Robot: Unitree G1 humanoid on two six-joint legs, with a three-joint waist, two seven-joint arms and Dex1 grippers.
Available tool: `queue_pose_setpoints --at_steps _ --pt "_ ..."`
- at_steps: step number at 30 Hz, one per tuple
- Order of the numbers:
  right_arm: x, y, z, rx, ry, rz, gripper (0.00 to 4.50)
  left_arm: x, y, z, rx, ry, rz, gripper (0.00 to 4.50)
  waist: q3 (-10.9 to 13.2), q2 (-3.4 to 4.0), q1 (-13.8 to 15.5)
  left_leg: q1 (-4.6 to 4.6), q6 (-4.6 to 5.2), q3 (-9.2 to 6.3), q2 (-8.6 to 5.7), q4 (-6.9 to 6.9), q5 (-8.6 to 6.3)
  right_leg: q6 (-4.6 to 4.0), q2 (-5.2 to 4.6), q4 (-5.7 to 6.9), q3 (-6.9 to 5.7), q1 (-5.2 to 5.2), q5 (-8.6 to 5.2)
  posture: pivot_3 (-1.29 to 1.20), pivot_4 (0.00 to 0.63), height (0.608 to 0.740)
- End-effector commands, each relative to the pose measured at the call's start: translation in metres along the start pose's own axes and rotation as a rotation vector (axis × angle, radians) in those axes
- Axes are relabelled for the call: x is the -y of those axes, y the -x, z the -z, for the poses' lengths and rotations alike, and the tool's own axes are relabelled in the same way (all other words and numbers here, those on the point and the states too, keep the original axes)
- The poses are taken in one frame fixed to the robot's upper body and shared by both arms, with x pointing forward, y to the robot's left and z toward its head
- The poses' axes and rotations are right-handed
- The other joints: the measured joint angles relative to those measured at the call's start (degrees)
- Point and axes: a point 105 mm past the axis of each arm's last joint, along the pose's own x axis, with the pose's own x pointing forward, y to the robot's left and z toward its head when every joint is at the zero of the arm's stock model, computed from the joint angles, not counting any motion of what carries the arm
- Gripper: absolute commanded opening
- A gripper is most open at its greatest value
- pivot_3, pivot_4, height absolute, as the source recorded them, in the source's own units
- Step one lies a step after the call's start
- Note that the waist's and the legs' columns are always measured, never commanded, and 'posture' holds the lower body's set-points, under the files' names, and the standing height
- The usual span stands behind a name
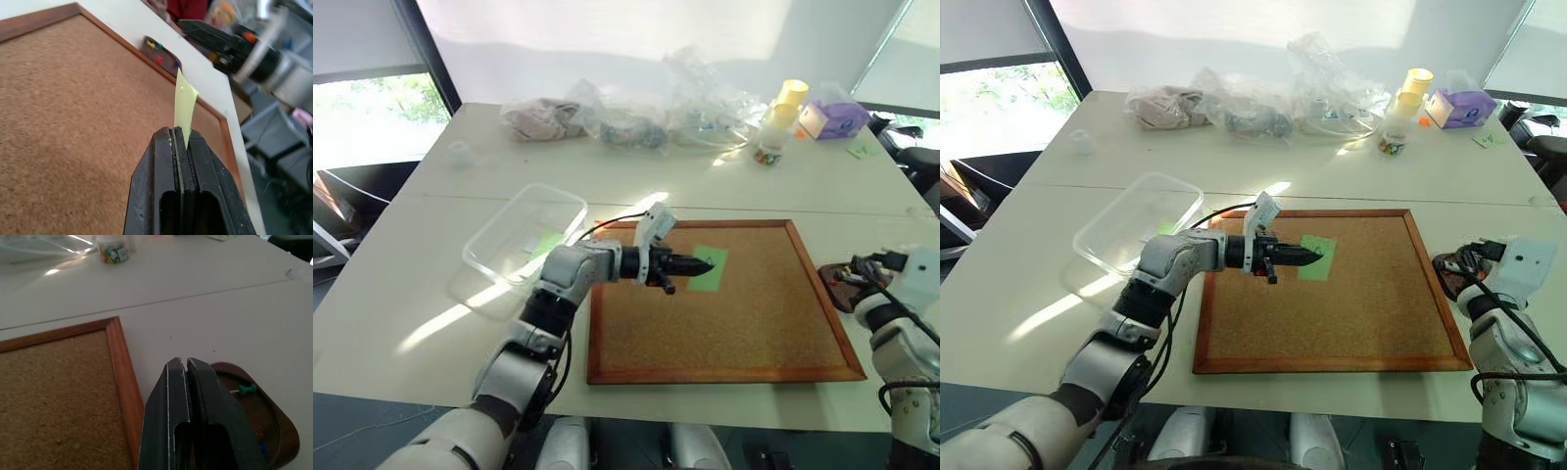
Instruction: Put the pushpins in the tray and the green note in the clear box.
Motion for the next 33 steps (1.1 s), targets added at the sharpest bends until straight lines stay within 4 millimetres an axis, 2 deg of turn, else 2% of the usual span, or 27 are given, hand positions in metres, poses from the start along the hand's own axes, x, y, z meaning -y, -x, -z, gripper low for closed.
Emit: queue_pose_setpoints --at_steps 1,7,15,18,19,20,22,25,33 --pt "0.01 -0.002 -0.017 0.045 0.002 0.017 0.0 0.015 0.004 -0.013 0.03 -0.123 0.035 0.01 0.0 0.02 0.1 0.0 0.0 0.0 0.0 0.0 0.0 0.0 0.0 0.0 0.0 0.0 0.0 0.0 0.15 0.74" --pt "0.021 -0.011 -0.012 0.014 -0.048 0.055 0.0 0.017 0.007 -0.022 0.074 -0.277 -0.009 0.01 0.0 0.02 0.3 0.0 0.03 -0.01 -0.02 0.01 -0.01 0.16 0.03 -0.01 0.0 0.03 0.09 0.0 0.15 0.74" --pt "0.025 -0.018 -0.005 -0.021 -0.104 0.049 0.0 0.016 0.004 -0.033 0.133 -0.287 -0.027 0.01 0.0 0.02 0.2 -0.01 0.06 -0.04 -0.04 0.02 -0.03 0.19 0.1 -0.05 -0.01 0.06 0.09 0.0 0.15 0.74" --pt "0.027 -0.018 -0.005 -0.023 -0.112 0.054 0.94 0.011 0.004 -0.038 0.165 -0.307 -0.072 0.0 0.0 0.02 0.2 0.0 0.06 -0.04 -0.04 0.02 -0.03 0.19 0.11 -0.05 -0.01 0.06 0.09 0.0 0.15 0.74" --pt "0.028 -0.018 -0.003 -0.027 -0.115 0.055 1.38 0.01 0.004 -0.039 0.167 -0.306 -0.075 0.0 0.0 0.02 0.2 0.0 0.06 -0.04 -0.04 0.02 -0.03 0.19 0.12 -0.05 -0.01 0.06 0.09 0.0 0.15 0.74" --pt "0.028 -0.018 -0.002 -0.03 -0.115 0.054 2.0 0.01 0.004 -0.038 0.165 -0.304 -0.075 0.0 0.0 0.02 0.2 0.0 0.06 -0.04 -0.04 0.02 -0.03 0.19 0.12 -0.05 -0.01 0.06 0.09 0.0 0.15 0.74" --pt "0.028 -0.017 -0.001 -0.033 -0.116 0.056 2.85 0.012 0.004 -0.036 0.153 -0.301 -0.064 0.0 0.0 0.02 0.1 0.0 0.06 -0.05 -0.04 0.02 -0.03 0.2 0.14 -0.05 -0.01 0.06 0.09 0.0 0.15 0.74" --pt "0.026 -0.016 0.001 -0.038 -0.114 0.052 4.41 0.014 0.005 -0.033 0.14 -0.307 -0.05 0.0 0.0 0.02 0.1 0.0 0.06 -0.05 -0.03 0.02 -0.03 0.2 0.17 -0.05 -0.01 0.06 0.09 0.0 0.15 0.74" --pt "0.026 -0.015 0.001 -0.034 -0.16 0.048 4.47 0.015 0.009 -0.034 0.12 -0.331 -0.04 0.0 0.0 0.02 0.2 0.0 0.06 -0.05 -0.02 0.02 -0.03 0.2 0.16 -0.05 -0.01 0.06 0.09 0.0 0.15 0.74"
